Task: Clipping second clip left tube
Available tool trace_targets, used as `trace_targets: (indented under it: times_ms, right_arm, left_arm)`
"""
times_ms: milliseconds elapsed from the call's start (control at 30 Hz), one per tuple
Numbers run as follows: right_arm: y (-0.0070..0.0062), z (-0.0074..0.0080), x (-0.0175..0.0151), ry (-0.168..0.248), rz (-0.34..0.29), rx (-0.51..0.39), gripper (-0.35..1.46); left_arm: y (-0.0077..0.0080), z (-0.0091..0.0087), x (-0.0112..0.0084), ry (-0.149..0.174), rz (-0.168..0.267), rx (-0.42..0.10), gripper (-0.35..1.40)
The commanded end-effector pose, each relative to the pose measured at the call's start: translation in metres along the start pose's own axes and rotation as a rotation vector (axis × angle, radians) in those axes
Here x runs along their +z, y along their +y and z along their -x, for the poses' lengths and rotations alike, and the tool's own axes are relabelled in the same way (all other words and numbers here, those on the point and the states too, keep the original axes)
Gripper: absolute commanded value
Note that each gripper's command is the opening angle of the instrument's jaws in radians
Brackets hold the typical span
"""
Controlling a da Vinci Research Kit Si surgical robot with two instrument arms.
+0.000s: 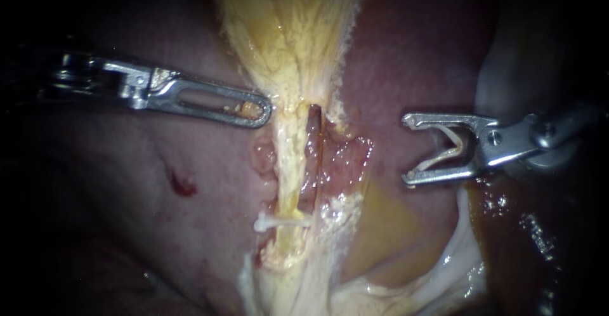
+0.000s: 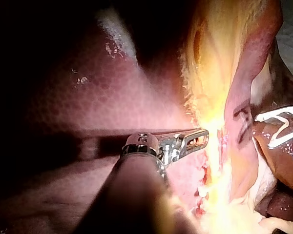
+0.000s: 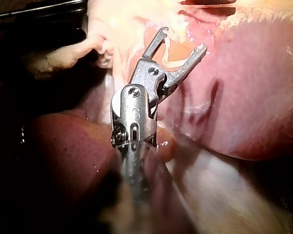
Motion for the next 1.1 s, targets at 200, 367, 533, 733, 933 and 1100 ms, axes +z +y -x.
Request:
trace_targets:
  times_ms: [200, 367, 533, 733, 933, 1100]
  right_arm:
    - [0.0, 0.0, 0.0001, 0.0, 0.001, 0.0, 0.5]
    - [0.0, 0.0, 0.0, 0.0, 0.001, 0.0, 0.5]
    - [0.0, 0.0, 0.0, 0.0, 0.001, 0.0, 0.5]
    - [0.0, 0.0, 0.0, 0.0, 0.001, 0.0, 0.5]
    - [0.0, 0.0, 0.0, 0.0, 0.0, 0.0, 0.5]
    - [-0.0003, -0.0003, 0.0004, -0.001, 0.003, 0.001, 0.5]
  left_arm:
    - [-0.0003, 0.0001, -0.0003, 0.001, -0.001, -0.001, -0.35]
    - [-0.0011, 0.0009, -0.0017, 0.009, -0.009, -0.007, -0.35]
    - [-0.0026, 0.0022, -0.0047, 0.002, 0.002, -0.017, -0.35]
    - [-0.0032, 0.0026, -0.007, -0.014, -0.004, -0.022, -0.35]
    - [-0.003, 0.0026, -0.0072, -0.015, -0.003, -0.021, -0.35]
    - [-0.0028, 0.0026, -0.0072, -0.015, -0.003, -0.021, -0.35]
